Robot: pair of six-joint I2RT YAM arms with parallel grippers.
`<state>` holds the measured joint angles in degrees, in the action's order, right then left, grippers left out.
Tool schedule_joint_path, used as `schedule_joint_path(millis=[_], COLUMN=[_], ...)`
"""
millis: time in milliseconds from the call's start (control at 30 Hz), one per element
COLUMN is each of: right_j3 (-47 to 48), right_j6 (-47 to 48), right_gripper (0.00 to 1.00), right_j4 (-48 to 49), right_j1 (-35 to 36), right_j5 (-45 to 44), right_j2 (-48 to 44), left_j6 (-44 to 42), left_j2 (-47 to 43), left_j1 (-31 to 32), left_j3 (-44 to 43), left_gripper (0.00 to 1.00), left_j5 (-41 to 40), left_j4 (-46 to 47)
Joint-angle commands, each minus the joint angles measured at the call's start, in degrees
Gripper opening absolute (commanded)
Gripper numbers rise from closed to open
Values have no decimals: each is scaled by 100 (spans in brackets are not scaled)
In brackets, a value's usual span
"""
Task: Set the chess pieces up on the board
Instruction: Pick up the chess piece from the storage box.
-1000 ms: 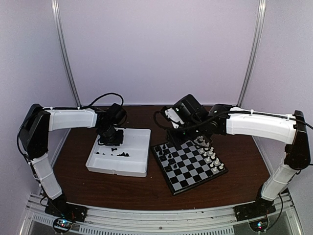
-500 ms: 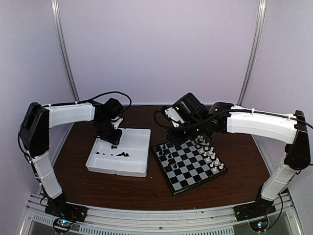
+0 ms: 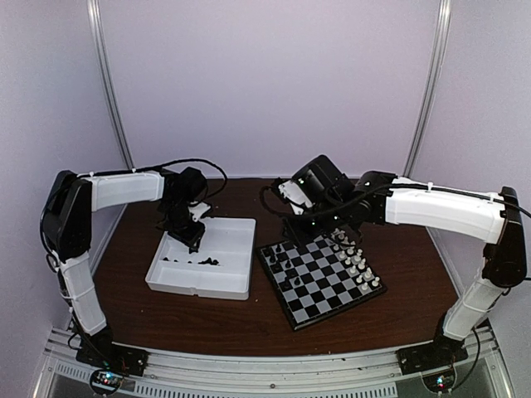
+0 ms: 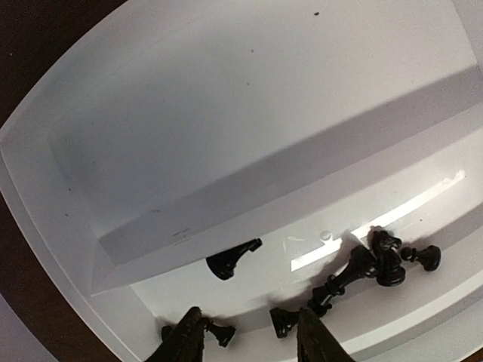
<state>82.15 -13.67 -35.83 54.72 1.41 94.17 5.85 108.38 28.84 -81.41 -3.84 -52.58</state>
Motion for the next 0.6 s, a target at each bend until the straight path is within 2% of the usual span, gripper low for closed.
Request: schedule_joint_path(millis=[0,300,567], right_j3=[73,46,37], right_j6=[-4,-58,-59], right_gripper=[28,28,28], right_j4=[-22,15,11], right_j1=[-31,-31,-31], right_j5=[61,104,92], right_j2=[-157,-184,-193], left_j6=[-249,-322,-378], left_j2=[243,537,770], left_j1=[-28,-28,-28], left_j3=[-191,-251,-343], left_gripper=[42,42,42], left_j5=[76,-280,-35], left_j4=[-14,85,46])
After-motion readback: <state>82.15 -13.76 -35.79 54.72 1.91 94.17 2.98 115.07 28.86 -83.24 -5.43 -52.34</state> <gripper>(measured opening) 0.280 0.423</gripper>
